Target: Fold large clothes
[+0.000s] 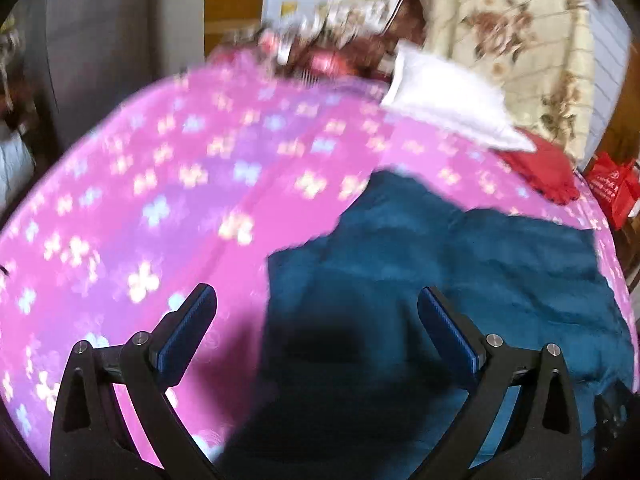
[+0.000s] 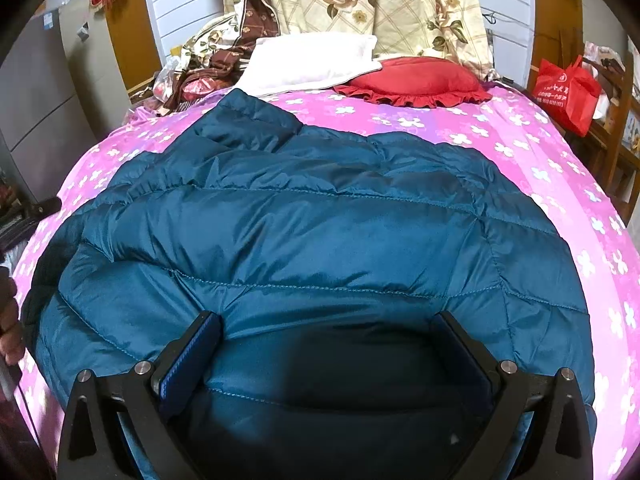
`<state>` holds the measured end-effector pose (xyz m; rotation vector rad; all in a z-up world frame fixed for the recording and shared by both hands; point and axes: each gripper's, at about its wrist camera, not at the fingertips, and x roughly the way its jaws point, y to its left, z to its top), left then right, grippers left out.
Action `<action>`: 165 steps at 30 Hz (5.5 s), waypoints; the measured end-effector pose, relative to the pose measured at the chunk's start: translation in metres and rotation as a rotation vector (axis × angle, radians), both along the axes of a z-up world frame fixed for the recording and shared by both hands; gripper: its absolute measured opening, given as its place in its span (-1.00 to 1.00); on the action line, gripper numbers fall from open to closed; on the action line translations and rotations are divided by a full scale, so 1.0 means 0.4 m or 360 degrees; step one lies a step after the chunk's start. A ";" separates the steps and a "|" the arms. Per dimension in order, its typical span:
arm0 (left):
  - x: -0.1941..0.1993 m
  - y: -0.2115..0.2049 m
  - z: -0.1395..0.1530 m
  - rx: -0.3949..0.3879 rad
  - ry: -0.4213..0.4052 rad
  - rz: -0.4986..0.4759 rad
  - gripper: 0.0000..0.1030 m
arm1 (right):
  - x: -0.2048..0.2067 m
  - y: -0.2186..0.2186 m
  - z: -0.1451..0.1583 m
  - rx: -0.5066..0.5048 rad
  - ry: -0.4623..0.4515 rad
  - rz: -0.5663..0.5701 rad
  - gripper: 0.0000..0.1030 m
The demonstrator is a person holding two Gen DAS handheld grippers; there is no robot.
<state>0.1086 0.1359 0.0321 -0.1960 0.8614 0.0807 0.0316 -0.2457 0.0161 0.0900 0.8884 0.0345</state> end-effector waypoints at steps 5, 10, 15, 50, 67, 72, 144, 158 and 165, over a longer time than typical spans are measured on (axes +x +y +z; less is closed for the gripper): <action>0.080 0.057 -0.127 -0.0560 0.0321 -0.0208 0.98 | 0.001 -0.004 0.002 0.0012 0.0003 0.0000 1.00; 0.087 0.043 -0.124 -0.0608 0.0223 -0.0286 0.98 | 0.000 -0.003 0.000 0.0011 -0.0009 0.0010 1.00; 0.075 0.019 -0.110 -0.0498 0.0148 -0.0311 0.16 | -0.002 -0.001 0.000 0.0007 -0.0010 0.0010 1.00; 0.062 -0.008 -0.116 -0.0236 0.0121 -0.0143 0.33 | 0.048 -0.488 -0.121 0.0584 0.0064 0.0008 1.00; 0.058 0.030 -0.121 -0.0485 0.0216 -0.0265 0.56 | 0.055 -0.509 -0.165 0.0931 -0.0045 0.0293 0.42; 0.051 0.047 -0.121 -0.0545 0.0197 -0.0336 0.58 | 0.064 -0.512 -0.164 0.0926 -0.0052 0.0296 0.43; -0.016 -0.176 -0.077 -0.0423 0.0222 -0.0361 -0.04 | -0.034 -0.590 0.020 0.0083 -0.0060 -0.0341 0.38; -0.024 -0.189 -0.016 -0.0296 0.0043 -0.0374 -0.68 | -0.079 -0.692 -0.083 0.0904 -0.0133 0.0131 -0.52; 0.010 -0.159 0.096 -0.0376 -0.0144 -0.0339 -0.71 | -0.087 -0.621 0.115 0.0609 -0.0466 0.0134 -0.61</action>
